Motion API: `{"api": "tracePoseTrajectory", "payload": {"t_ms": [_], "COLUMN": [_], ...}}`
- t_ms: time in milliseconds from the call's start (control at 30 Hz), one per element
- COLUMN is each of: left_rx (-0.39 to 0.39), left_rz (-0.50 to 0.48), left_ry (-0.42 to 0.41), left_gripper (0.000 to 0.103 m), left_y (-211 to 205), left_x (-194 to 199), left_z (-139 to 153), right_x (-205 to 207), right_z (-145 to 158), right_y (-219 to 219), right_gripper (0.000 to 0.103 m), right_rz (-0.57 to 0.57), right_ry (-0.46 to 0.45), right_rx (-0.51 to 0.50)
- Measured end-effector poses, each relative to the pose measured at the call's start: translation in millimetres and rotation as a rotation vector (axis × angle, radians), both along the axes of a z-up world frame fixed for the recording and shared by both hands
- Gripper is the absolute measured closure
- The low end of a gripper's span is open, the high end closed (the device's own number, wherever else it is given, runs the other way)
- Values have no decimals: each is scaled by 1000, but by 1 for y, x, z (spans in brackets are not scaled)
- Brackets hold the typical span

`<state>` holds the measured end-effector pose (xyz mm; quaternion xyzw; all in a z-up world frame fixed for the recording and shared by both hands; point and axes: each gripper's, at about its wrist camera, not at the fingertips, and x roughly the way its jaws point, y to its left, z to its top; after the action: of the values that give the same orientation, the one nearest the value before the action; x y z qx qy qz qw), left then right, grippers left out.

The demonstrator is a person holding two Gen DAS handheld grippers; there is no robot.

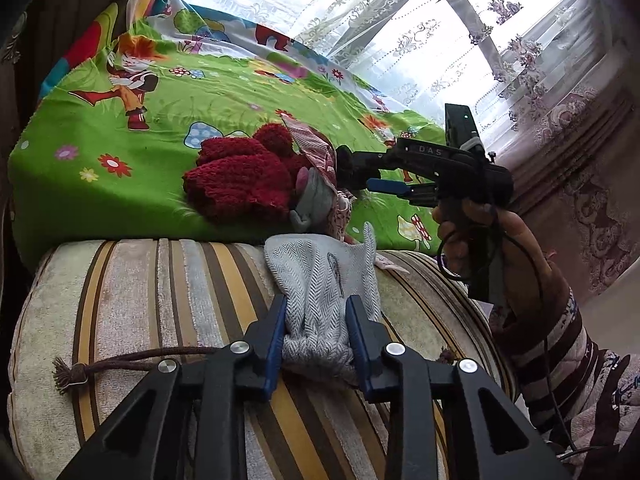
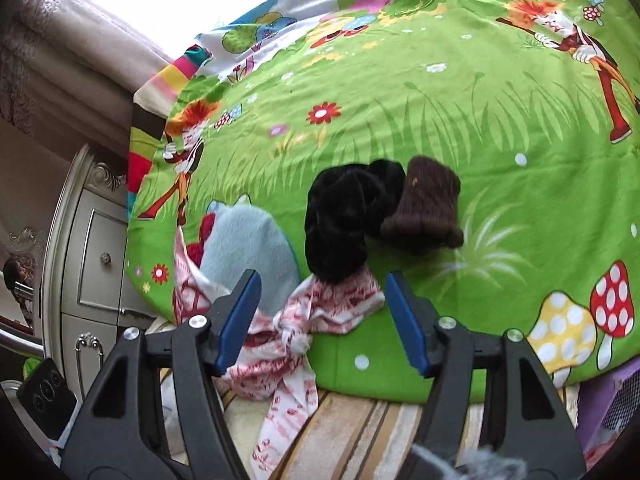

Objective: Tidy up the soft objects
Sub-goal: 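Grasp the black fuzzy sock with the right tool while the left tool holds the grey bag, then carry the grey bag into the box and open the left tool while the right tool carries the black sock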

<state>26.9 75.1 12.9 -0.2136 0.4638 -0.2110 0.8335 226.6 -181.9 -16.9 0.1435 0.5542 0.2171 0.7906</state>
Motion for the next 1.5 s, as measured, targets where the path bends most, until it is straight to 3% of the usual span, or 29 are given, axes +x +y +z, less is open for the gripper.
{"api": "tracePoseTrajectory", "payload": {"t_ms": [200, 267, 333, 400, 733, 1067, 1500], "left_rx": [12, 16, 19, 20, 42, 77, 97], "left_rz": [4, 8, 11, 12, 22, 6, -144], "left_ry": [-6, -9, -13, -16, -63, -117, -199], "left_gripper": [73, 73, 75, 75, 76, 76, 76], "left_y": [-1, -2, -4, -5, -17, -34, -103], "left_x": [-1, -1, 0, -1, -2, -5, 9], "left_z": [2, 3, 5, 7, 28, 53, 83], "right_x": [23, 26, 27, 25, -11, -54, -121], "right_z": [-21, -24, -24, -21, 33, 76, 118], "right_y": [11, 15, 15, 13, 3, -30, -147], "right_gripper": [38, 52, 83, 87, 89, 89, 89], "right_rz": [-36, -41, -28, -18, 16, 19, -132], "right_ry": [29, 14, -19, -33, -195, -285, -375], "right_rx": [-63, -88, -111, -86, -38, 47, 44]}}
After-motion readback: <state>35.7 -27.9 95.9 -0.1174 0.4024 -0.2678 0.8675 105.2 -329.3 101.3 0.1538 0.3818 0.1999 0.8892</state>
